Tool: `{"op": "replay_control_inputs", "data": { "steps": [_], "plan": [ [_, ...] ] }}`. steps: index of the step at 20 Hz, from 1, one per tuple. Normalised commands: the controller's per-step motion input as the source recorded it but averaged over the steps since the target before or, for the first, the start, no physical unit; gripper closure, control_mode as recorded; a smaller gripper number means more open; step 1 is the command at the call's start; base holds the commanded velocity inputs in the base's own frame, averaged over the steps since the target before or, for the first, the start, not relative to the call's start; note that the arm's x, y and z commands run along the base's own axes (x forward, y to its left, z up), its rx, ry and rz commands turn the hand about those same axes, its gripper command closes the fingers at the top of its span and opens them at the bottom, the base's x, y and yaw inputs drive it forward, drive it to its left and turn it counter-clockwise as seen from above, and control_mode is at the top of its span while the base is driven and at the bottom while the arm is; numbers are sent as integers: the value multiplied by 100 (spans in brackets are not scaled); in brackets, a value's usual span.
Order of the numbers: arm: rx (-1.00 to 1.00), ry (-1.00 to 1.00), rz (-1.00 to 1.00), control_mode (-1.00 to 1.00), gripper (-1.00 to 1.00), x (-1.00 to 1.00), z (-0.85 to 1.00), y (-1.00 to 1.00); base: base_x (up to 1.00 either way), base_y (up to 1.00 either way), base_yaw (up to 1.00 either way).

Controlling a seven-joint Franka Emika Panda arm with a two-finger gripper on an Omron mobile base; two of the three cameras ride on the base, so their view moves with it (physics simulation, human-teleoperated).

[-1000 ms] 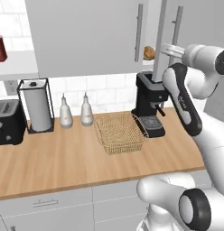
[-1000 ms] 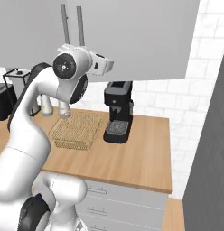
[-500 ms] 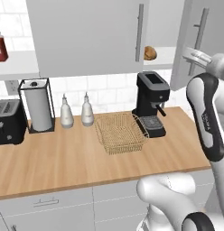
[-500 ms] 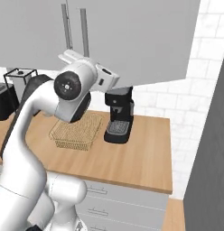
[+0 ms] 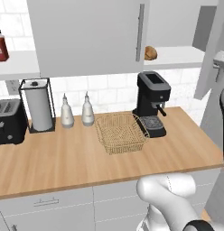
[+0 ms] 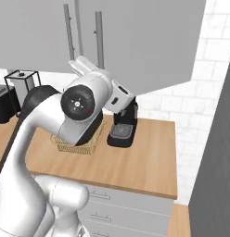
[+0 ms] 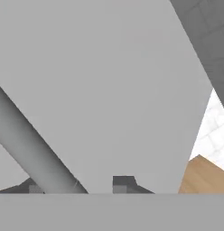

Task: Open the cabinet, pick up the bread from the cabinet and place it in the basket. Then move the basket to the dining counter.

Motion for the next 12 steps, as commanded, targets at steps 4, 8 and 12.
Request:
{"op": "replay_control_inputs", "data": {
  "steps": [4,8,12],
  "plan": [
    [15,3,-7,-100,100,-68,-24,-100,0,0,0],
    [0,-3,-4,-100,100,-90,10,-25,0,0,0],
    [0,-21,2,-100,100,-100,37,46,0,0,0]
  ]
}}
